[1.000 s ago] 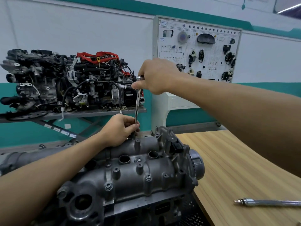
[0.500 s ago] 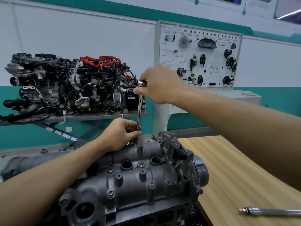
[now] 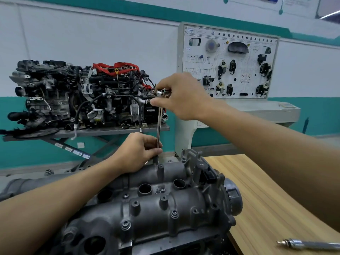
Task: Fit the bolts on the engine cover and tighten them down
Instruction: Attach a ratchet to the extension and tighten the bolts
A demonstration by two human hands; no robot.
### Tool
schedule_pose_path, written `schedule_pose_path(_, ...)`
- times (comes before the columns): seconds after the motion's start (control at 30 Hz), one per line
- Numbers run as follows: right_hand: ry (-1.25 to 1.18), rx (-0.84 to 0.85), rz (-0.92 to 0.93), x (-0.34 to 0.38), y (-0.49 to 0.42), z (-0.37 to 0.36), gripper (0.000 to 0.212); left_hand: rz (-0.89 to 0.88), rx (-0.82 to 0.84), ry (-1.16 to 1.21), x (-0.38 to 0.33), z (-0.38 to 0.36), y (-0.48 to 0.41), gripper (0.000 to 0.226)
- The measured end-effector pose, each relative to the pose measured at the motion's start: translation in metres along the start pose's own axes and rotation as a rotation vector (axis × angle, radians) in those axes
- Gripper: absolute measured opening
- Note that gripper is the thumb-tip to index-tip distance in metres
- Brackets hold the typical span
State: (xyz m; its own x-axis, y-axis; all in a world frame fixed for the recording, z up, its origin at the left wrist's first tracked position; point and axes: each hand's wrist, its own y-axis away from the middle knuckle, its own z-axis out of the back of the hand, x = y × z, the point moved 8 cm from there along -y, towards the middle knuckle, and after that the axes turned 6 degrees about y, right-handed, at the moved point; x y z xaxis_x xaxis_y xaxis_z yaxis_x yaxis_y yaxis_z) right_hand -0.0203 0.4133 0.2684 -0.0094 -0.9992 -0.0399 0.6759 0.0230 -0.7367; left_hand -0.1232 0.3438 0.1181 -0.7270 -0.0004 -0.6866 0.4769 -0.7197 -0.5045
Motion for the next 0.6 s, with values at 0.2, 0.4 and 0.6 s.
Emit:
schedule_pose_path(0.2, -0.069, -0.186, -0.038, -0.004, -0.016, 0.045, 0.039, -0.039, -0.227, 0.173, -0.028, 0.04, -0.008, 0.012)
schedule_pose_path(0.4, -0.121, -0.199, 0.056, 0.004, 0.035, 0.098, 0.03, -0.087, -0.038, 0.19, -0.078, 0.037, 0.029, 0.011)
schedule_pose_path(0.6, -0.08, -0.025, -0.303, -0.036, 0.123, 0.134, 0.037, -0.155, 0.038, 0.041, -0.142, 0.011, 0.073, 0.01)
